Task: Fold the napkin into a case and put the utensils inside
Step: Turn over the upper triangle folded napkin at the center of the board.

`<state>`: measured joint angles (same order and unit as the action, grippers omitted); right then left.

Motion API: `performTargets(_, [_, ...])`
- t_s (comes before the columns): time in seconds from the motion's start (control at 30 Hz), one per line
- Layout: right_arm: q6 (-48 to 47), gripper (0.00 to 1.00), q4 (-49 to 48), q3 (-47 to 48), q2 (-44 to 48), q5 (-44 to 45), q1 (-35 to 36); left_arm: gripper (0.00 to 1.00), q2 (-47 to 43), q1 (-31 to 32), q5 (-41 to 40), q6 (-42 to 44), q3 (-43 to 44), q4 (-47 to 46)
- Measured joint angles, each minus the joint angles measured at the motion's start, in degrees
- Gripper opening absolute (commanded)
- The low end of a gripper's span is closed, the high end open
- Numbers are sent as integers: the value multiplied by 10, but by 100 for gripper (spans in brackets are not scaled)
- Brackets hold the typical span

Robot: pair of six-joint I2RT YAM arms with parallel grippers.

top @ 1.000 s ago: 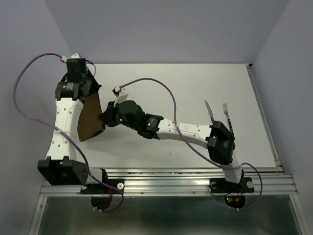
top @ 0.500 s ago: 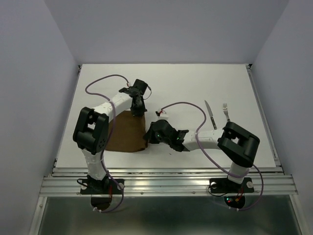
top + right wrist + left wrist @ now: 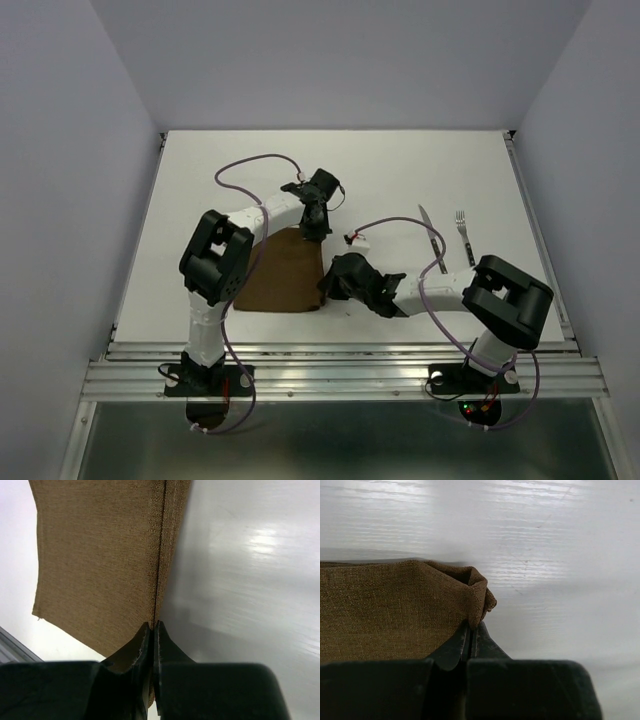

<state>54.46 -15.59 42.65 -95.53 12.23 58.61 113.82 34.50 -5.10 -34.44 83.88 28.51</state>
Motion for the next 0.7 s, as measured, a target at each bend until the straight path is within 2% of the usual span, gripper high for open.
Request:
performTargets(0.43, [-1,1,-7,-52,18,19,-5,0,54,45,-17,-4,52,13])
performTargets(0.7, [-13,13,-17,-63,18,27,-5,0,84,77,-77,-8,97,49])
